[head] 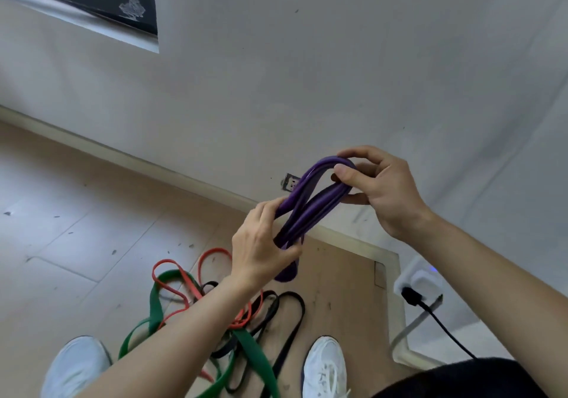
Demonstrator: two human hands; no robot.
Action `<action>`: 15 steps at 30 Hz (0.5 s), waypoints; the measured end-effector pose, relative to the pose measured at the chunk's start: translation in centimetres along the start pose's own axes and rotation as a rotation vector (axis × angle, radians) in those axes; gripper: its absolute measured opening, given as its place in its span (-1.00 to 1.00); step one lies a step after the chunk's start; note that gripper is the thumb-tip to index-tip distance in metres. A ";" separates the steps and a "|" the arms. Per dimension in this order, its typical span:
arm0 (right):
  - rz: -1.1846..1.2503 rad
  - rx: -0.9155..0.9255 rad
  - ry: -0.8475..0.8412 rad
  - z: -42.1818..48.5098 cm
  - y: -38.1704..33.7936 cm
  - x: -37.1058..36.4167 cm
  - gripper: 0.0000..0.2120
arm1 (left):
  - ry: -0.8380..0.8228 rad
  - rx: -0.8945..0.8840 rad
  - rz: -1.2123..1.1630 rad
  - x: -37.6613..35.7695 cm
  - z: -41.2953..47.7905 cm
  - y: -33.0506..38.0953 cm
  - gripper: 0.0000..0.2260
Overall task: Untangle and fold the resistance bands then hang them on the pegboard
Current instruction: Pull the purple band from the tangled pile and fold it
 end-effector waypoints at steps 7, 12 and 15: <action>-0.004 -0.130 -0.090 1.3 5.1 -1.1 -0.78 | -0.113 0.016 0.031 0.2 0.3 -6.1 -0.64; -0.118 -0.229 -0.187 2.7 11.8 -3.2 -0.77 | -0.212 0.048 0.131 0.4 0.5 -11.4 -0.67; -0.163 -0.284 -0.255 3.4 16.4 -4.8 -0.77 | -0.275 0.019 0.181 0.2 1.0 -13.9 -0.66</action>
Point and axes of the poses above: each hand's wrist, its own z-axis towards the middle knuckle, its own x-axis out of the back of the hand, y = z × x, the point moved 9 cm from there along z, towards the middle knuckle, and after that the axes turned 9 degrees about -z, right-handed, at the moved point
